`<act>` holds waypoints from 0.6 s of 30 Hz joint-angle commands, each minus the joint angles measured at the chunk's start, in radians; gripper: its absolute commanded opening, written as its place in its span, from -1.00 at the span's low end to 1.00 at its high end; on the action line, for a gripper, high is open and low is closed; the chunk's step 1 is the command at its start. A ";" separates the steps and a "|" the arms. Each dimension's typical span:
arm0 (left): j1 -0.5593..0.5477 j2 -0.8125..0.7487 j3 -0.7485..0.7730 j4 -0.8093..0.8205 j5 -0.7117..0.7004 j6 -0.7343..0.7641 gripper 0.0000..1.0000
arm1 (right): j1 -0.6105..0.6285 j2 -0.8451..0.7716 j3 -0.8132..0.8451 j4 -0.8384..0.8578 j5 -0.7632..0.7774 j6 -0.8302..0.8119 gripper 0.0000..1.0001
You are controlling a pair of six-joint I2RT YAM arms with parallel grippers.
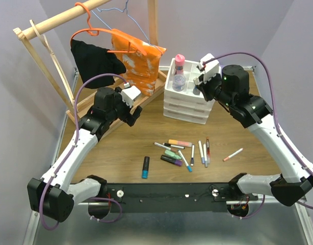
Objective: Sort the stationery into containers
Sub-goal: Place the stationery in the storage box.
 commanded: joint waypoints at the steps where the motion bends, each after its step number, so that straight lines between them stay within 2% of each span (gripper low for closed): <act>1: 0.008 0.022 0.059 0.016 0.034 -0.013 0.94 | -0.077 0.021 -0.042 0.046 0.118 -0.027 -0.99; 7: 0.008 0.035 0.076 0.016 0.032 -0.021 0.94 | -0.175 0.049 -0.072 0.067 0.076 -0.015 -0.99; 18: 0.011 0.052 0.069 0.024 0.034 -0.032 0.94 | -0.238 0.156 -0.080 0.084 0.018 -0.018 -0.99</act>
